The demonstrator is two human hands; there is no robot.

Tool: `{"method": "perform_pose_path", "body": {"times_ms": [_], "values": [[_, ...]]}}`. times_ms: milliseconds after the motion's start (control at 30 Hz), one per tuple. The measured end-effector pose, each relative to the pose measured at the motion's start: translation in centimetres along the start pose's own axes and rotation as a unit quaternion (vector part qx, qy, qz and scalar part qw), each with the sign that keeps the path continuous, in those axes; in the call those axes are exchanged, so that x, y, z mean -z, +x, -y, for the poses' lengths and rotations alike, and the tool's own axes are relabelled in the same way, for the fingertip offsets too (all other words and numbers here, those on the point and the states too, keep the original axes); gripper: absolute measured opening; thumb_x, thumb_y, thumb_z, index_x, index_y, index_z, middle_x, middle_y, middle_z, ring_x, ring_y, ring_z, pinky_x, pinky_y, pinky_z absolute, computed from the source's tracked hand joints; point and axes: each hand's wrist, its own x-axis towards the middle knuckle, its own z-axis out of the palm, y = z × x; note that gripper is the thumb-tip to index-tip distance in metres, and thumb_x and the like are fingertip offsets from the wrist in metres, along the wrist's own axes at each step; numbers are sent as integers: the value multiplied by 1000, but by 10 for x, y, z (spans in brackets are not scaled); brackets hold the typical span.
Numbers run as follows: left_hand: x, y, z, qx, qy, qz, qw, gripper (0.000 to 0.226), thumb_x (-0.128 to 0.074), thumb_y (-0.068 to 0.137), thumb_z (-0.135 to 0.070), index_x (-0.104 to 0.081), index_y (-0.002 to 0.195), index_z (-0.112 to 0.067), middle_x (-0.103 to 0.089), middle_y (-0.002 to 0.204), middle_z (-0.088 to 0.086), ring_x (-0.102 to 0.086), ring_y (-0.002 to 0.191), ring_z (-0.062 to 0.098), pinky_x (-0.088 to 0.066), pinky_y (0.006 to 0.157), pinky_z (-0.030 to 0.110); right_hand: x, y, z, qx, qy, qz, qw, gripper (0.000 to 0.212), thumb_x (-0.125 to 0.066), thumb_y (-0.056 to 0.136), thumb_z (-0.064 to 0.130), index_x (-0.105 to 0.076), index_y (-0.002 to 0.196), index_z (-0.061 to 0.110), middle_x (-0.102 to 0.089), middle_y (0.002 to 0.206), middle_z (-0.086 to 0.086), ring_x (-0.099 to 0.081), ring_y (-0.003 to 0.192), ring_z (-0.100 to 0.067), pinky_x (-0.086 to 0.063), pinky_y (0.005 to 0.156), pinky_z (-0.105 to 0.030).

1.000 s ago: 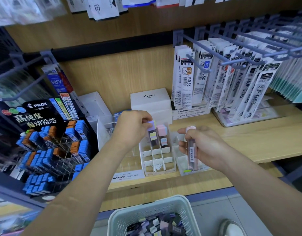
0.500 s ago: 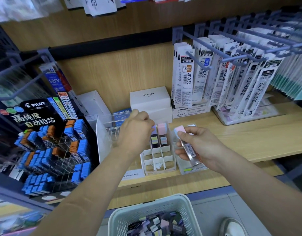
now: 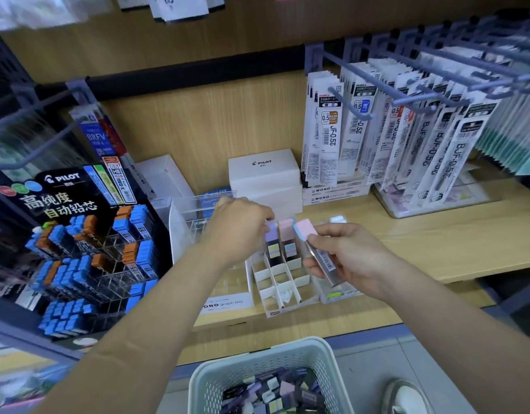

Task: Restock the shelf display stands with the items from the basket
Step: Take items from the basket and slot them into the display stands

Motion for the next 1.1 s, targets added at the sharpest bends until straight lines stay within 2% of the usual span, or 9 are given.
{"method": "perform_pose_path", "body": {"times_ms": [100,200,300,367,433,500,767,900,1100], "values": [[8,-2,1,-29,-143,-36,989,40,-62,87,-13,-60,125,-24,-62,120,-3,-53,104,17,-42,93,31,1,-1,3,-20,-13,15,1000,16,-54,99,15,-66,102,5,-62,65,-7,-55,50,-16,-43,43,-21],[23,-4,-9,-35,-315,6,948,37,-71,82,-10,-68,115,-27,-65,113,-12,-59,91,8,-47,86,22,0,-3,7,-32,-25,49,998,24,-49,98,15,-72,95,9,-54,62,-3,-42,45,-10,-31,37,-16],[32,-6,-18,14,-450,60,891,22,-76,77,-7,-74,95,-18,-74,94,2,-69,87,17,-54,86,30,-5,-7,11,-42,-6,82,996,22,-54,95,18,-71,83,10,-58,65,-6,-44,48,-12,-35,39,-18],[36,-5,-16,44,-471,44,880,18,-76,76,-4,-73,91,-14,-74,84,7,-70,78,17,-56,78,25,-5,-4,11,-18,-4,31,999,23,-58,95,20,-70,79,9,-64,70,-11,-53,57,-18,-44,51,-24],[41,-3,-10,85,-448,3,890,17,-78,74,-6,-71,86,-14,-71,74,0,-65,65,6,-52,67,15,5,3,7,52,-98,-73,991,18,-60,93,15,-70,78,12,-67,73,-10,-57,63,-18,-45,60,-29],[43,-2,-4,105,-387,-29,916,16,-81,72,-13,-71,83,-18,-69,71,-6,-62,63,1,-50,65,13,16,9,1,109,-240,-130,956,17,-62,88,10,-71,74,14,-67,72,-8,-56,62,-16,-45,60,-29],[31,-4,-12,53,-221,-23,974,18,-75,80,-21,-74,98,-17,-73,87,-1,-64,83,12,-49,79,27,4,14,-20,134,-505,-83,848,13,-69,83,19,-75,94,13,-72,94,0,-64,94,-17,-50,82,-26],[23,-3,-12,20,-197,-62,978,14,-73,79,-21,-74,92,-15,-70,83,2,-63,80,18,-49,74,33,-2,16,-27,142,-546,-92,821,14,-68,85,20,-71,98,15,-72,99,-2,-65,96,-18,-50,83,-26],[-3,-5,-19,-23,-124,-39,991,16,-67,83,-22,-71,94,-11,-65,92,5,-61,86,27,-50,74,39,0,19,-28,127,-511,-95,845,14,-72,83,19,-73,97,14,-73,100,-3,-66,96,-18,-50,86,-27]]}}
